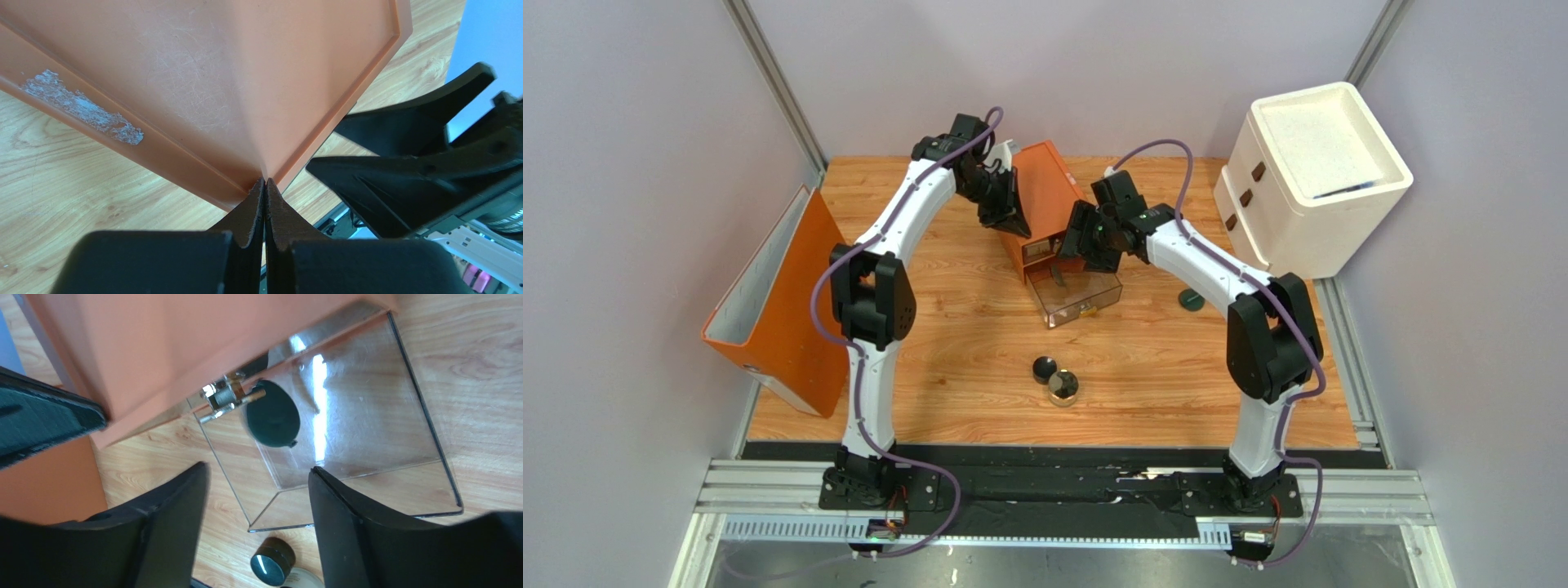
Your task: Organize the makeup
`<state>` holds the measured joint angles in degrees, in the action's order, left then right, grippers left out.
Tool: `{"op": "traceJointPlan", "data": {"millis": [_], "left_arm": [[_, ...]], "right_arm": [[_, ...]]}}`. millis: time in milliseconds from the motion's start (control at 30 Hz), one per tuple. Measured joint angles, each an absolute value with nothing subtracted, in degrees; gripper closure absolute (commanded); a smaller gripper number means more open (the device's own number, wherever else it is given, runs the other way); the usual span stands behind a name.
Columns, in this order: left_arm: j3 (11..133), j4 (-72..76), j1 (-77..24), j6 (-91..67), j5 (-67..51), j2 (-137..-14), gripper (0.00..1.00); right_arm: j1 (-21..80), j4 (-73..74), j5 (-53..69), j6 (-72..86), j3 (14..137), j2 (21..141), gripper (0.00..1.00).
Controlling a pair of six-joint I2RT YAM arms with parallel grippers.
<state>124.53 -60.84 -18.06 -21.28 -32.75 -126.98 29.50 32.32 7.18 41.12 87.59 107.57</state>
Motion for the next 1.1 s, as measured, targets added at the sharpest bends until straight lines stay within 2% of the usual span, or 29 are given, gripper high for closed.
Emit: {"op": "traceJointPlan", "data": {"millis": [33,367,633,967,1100], "left_arm": [[124.5,-60.8,-18.1,-21.3,-32.8,-127.0,1.00],[124.5,-60.8,-18.1,-21.3,-32.8,-127.0,1.00],[124.5,-60.8,-18.1,-21.3,-32.9,-127.0,1.00],[124.4,-60.7,-18.1,-21.3,-33.0,-127.0,1.00],[124.2,-60.5,-18.0,-21.3,-33.3,-127.0,1.00]], "right_arm": [[29.5,32.4,6.5,40.7,88.4,107.6,0.27],[27.7,34.2,1.0,40.9,85.8,104.7,0.28],[13.7,37.4,-4.3,40.7,74.1,98.1,0.32],[8.9,40.1,-9.8,38.1,72.1,101.4,0.34],[8.1,40.1,-10.8,37.9,72.2,105.4,0.39]]}}
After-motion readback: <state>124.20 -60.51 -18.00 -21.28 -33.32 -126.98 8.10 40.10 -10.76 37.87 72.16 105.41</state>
